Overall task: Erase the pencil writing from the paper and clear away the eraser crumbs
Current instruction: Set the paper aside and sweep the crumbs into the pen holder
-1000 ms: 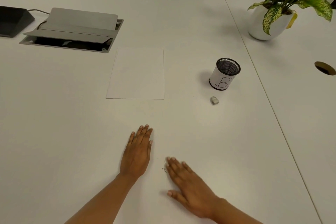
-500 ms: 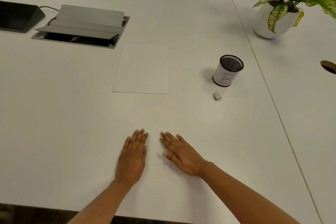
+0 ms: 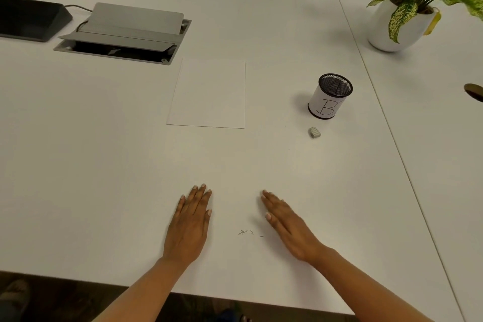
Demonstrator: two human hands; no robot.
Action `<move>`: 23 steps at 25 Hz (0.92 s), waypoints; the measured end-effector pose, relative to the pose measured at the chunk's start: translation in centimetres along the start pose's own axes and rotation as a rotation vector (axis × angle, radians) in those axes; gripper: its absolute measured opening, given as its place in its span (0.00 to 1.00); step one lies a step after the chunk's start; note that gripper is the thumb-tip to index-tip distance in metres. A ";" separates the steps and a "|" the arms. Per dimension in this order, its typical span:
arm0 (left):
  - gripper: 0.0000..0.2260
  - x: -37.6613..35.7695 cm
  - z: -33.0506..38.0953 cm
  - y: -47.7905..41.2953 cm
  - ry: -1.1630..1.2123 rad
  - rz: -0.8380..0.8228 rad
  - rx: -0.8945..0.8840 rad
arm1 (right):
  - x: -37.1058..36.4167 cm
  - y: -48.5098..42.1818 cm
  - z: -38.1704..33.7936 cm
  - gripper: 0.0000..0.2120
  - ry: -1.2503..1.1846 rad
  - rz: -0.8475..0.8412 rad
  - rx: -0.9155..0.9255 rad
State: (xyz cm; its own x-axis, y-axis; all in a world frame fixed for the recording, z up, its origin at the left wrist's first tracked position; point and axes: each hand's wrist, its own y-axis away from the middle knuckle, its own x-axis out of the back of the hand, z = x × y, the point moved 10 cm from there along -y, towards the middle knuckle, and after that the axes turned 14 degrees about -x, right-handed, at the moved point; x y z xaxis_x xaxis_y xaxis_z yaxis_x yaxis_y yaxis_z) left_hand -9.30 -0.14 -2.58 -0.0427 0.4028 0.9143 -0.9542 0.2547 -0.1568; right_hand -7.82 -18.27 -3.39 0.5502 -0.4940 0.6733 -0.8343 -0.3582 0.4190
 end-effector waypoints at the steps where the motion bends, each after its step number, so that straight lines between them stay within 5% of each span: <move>1: 0.30 0.0 0.0 0.2 -0.004 -0.002 0.000 | -0.3 -0.1 0.0 0.23 0.108 0.037 -0.005; 7: 0.31 -0.3 0.2 1.4 -0.018 -0.001 0.012 | -6.7 4.2 -1.9 0.27 0.335 -0.093 0.164; 11: 0.33 -0.5 0.3 1.9 -0.014 0.015 0.018 | -6.2 5.1 -2.0 0.22 -0.029 -0.271 0.111; 13: 0.34 -0.5 0.2 2.0 -0.009 0.029 0.021 | -3.0 3.3 -1.3 0.21 -0.187 -0.182 0.030; 17: 0.34 -0.8 0.2 2.2 -0.030 0.033 0.033 | -1.9 1.3 -1.0 0.24 0.114 -0.001 0.006; 20: 0.36 -1.0 0.0 2.2 -0.034 0.030 0.044 | -6.7 3.5 -2.7 0.25 0.263 -0.077 0.145; 23: 0.36 -1.1 -0.1 2.2 -0.039 0.023 0.052 | -8.6 5.2 -3.6 0.22 0.079 -0.218 0.200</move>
State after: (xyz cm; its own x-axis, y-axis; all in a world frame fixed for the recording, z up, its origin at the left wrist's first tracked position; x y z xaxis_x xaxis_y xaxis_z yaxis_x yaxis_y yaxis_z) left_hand -11.33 0.03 -3.97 -0.0755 0.3734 0.9246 -0.9670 0.1988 -0.1592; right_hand -17.00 -13.00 -4.81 0.7044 -0.3283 0.6293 -0.6697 -0.6014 0.4358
